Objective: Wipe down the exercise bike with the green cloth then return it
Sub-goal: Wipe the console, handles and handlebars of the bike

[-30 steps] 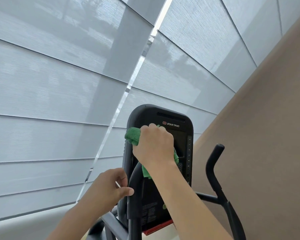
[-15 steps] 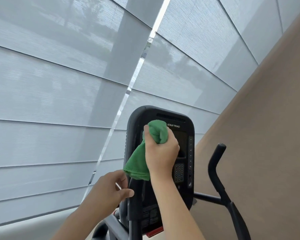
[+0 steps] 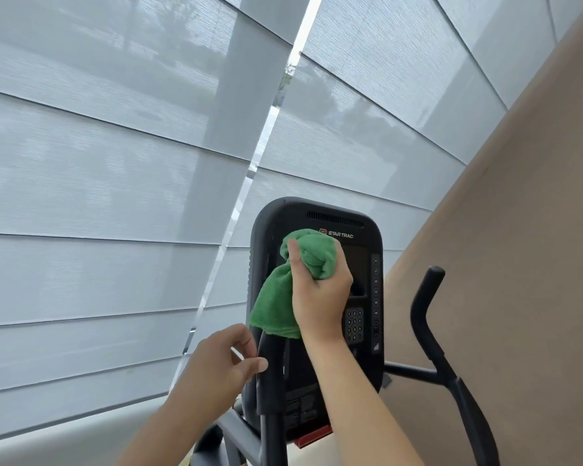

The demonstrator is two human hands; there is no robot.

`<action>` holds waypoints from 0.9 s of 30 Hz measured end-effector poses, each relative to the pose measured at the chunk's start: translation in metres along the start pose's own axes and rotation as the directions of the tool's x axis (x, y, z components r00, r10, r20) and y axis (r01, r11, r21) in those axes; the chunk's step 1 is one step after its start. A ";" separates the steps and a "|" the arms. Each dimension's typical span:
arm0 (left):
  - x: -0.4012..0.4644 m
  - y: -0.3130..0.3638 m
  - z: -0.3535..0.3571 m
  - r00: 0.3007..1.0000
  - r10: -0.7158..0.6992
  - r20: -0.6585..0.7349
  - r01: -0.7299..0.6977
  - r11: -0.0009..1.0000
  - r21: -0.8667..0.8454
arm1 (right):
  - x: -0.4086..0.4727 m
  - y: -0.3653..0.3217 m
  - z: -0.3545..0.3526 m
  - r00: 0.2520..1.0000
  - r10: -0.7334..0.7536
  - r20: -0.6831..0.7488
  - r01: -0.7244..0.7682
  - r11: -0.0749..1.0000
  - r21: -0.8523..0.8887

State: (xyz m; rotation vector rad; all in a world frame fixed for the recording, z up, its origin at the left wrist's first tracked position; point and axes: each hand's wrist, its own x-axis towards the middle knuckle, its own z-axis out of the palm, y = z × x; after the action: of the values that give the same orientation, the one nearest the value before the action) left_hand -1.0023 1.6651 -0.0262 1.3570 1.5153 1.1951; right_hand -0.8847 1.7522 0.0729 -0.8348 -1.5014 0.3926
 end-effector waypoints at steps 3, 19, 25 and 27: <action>-0.005 -0.002 0.004 0.999 0.026 -0.025 -0.026 1.000 0.006 | -0.023 -0.003 0.005 0.997 0.001 -0.079 -0.005 0.998 -0.062; -0.010 -0.011 -0.031 0.995 0.064 0.073 -0.069 0.995 0.066 | -0.076 0.005 -0.034 0.950 -0.250 0.185 0.311 0.736 -0.601; -0.010 -0.010 -0.032 0.992 0.085 0.092 -0.092 0.993 0.077 | -0.093 0.011 -0.047 0.946 -0.236 0.225 0.323 0.757 -0.568; -0.009 -0.010 -0.033 0.993 0.089 0.082 -0.095 0.993 0.073 | -0.104 0.013 -0.049 0.952 -0.171 0.256 0.288 0.788 -0.544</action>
State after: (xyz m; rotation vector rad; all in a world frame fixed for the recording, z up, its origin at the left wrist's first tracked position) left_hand -1.0351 1.6515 -0.0269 1.5226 1.4701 1.1356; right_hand -0.8426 1.6765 -0.0033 -1.0877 -1.9233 -0.1951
